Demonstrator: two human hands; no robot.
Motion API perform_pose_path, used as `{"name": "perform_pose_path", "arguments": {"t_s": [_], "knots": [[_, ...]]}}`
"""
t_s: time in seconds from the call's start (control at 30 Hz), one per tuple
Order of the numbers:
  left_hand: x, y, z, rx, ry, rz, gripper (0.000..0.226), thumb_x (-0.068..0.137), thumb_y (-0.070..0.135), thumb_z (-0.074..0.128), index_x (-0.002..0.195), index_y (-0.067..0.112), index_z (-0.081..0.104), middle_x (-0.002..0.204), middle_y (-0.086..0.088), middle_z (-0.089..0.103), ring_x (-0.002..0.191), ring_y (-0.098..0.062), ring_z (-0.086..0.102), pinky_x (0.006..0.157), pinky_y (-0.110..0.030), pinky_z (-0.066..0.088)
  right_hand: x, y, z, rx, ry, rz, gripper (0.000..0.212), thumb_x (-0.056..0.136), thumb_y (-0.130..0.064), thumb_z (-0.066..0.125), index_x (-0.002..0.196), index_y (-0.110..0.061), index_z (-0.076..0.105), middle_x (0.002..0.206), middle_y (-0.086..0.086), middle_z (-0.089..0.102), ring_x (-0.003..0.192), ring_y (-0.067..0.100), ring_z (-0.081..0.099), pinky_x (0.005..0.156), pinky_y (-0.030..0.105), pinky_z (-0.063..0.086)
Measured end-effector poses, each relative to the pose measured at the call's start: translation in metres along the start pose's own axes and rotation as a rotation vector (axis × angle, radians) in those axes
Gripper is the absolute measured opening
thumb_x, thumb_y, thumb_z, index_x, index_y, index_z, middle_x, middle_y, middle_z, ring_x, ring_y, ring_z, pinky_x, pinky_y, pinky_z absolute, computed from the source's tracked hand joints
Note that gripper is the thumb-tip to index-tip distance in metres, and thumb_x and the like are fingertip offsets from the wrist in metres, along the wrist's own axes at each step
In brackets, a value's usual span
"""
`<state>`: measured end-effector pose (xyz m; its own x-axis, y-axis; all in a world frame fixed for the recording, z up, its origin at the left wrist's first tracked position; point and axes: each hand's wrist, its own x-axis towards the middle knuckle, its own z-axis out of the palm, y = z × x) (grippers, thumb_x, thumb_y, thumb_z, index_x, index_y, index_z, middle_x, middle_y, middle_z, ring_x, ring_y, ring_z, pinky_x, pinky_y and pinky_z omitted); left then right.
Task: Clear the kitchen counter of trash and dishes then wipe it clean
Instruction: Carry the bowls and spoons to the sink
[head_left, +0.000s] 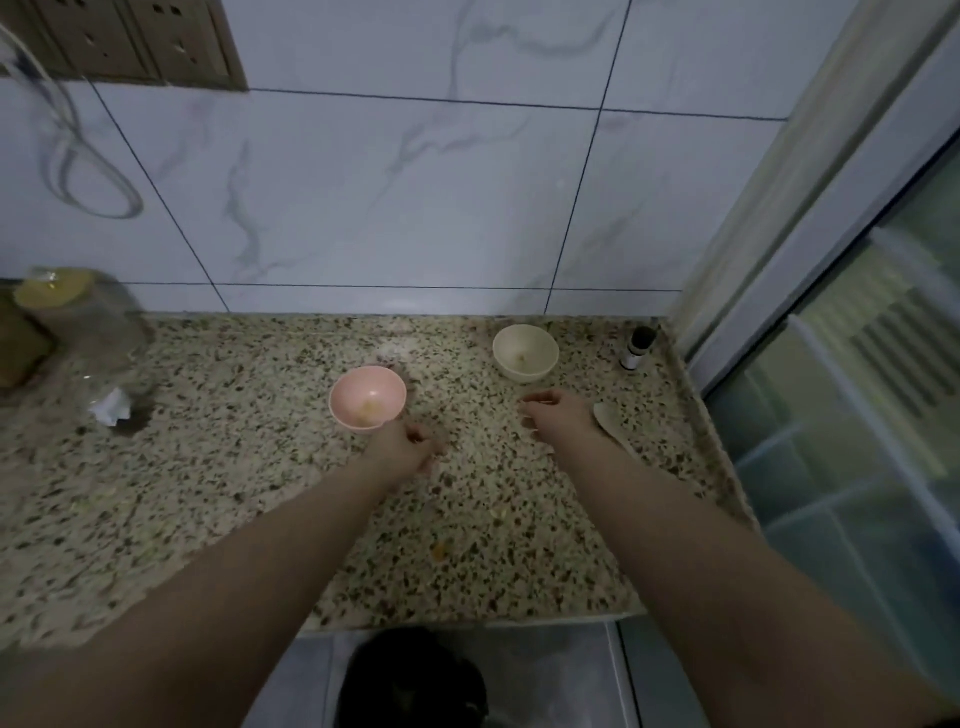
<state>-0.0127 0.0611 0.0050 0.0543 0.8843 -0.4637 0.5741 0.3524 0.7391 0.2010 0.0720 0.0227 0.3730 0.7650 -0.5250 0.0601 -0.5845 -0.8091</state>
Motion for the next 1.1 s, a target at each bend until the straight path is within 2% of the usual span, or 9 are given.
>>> {"name": "perform_pose_path", "arguments": {"t_s": [0.1,0.2,0.27,0.4,0.5,0.67,0.77,0.97,1.1], "knots": [[0.017,-0.006,0.004,-0.118,0.048,-0.134,0.023,0.093,0.017,0.063,0.072,0.008,0.066,0.052,-0.001,0.063,0.048,-0.011,0.059,0.045,-0.015,0.044,0.034,-0.002,0.007,0.016,-0.047,0.116,0.017,0.091,-0.007,0.064,0.108,-0.007,0.061,0.101,0.011,0.067,0.079,0.018,0.066,0.071,0.031,0.058],[0.033,-0.011,0.006,-0.316,0.088,-0.297,0.015,0.094,0.021,0.061,0.094,0.006,0.064,0.072,-0.013,0.066,0.069,-0.027,0.065,0.061,-0.033,0.053,0.059,-0.005,0.018,0.108,-0.093,0.255,0.011,0.094,-0.006,0.059,0.105,-0.005,0.055,0.092,0.011,0.063,0.084,0.023,0.066,0.091,0.040,0.057],[0.039,-0.013,0.007,-0.515,0.101,-0.387,0.026,0.095,0.028,0.061,0.112,0.009,0.058,0.081,-0.014,0.063,0.066,-0.027,0.063,0.050,-0.027,0.050,0.071,-0.006,0.024,0.184,-0.096,0.298,0.016,0.098,-0.012,0.056,0.110,-0.003,0.055,0.103,0.015,0.063,0.088,0.024,0.065,0.086,0.037,0.058],[0.051,-0.019,0.002,-0.825,0.153,-0.529,0.028,0.094,0.041,0.059,0.107,0.017,0.054,0.084,-0.012,0.058,0.058,-0.019,0.050,0.044,-0.022,0.044,0.094,-0.010,0.039,0.290,-0.128,0.329,0.035,0.104,-0.020,0.038,0.135,-0.004,0.046,0.130,0.023,0.055,0.106,0.030,0.064,0.082,0.034,0.055],[0.063,-0.029,0.001,-0.901,0.173,-0.575,0.040,0.099,0.044,0.047,0.119,0.009,0.053,0.082,-0.014,0.059,0.055,-0.016,0.043,0.043,-0.019,0.034,0.108,-0.010,0.046,0.307,-0.099,0.354,0.043,0.106,-0.021,0.030,0.144,-0.001,0.037,0.127,0.025,0.056,0.106,0.032,0.064,0.063,0.032,0.055],[0.075,-0.043,-0.003,-0.976,0.245,-0.615,0.040,0.101,0.041,0.042,0.107,0.003,0.055,0.077,-0.013,0.058,0.053,-0.016,0.047,0.031,-0.013,0.031,0.123,-0.004,0.056,0.329,-0.078,0.342,0.045,0.105,-0.022,0.027,0.148,-0.009,0.033,0.129,0.024,0.057,0.098,0.031,0.067,0.041,0.025,0.053],[0.080,-0.047,-0.003,-0.989,0.290,-0.607,0.035,0.101,0.033,0.045,0.110,0.002,0.059,0.076,-0.010,0.061,0.053,-0.015,0.049,0.034,-0.014,0.033,0.130,-0.003,0.060,0.358,-0.061,0.332,0.043,0.106,-0.021,0.030,0.145,-0.005,0.037,0.125,0.025,0.059,0.109,0.033,0.065,0.056,0.032,0.056],[0.084,-0.049,-0.004,-0.939,0.304,-0.618,0.028,0.100,0.019,0.035,0.107,0.002,0.056,0.076,-0.012,0.057,0.051,-0.017,0.047,0.032,-0.012,0.029,0.144,0.001,0.061,0.353,-0.055,0.321,0.038,0.106,-0.016,0.029,0.136,0.001,0.045,0.112,0.025,0.064,0.082,0.028,0.065,0.075,0.035,0.057],[0.073,-0.051,-0.009,-0.880,0.351,-0.601,0.031,0.103,0.024,0.033,0.085,0.009,0.053,0.074,-0.010,0.060,0.053,-0.017,0.049,0.038,-0.018,0.036,0.152,0.001,0.060,0.292,0.036,0.297,0.042,0.103,-0.011,0.037,0.145,-0.006,0.037,0.111,0.023,0.065,0.073,0.025,0.066,0.049,0.031,0.053]]}}
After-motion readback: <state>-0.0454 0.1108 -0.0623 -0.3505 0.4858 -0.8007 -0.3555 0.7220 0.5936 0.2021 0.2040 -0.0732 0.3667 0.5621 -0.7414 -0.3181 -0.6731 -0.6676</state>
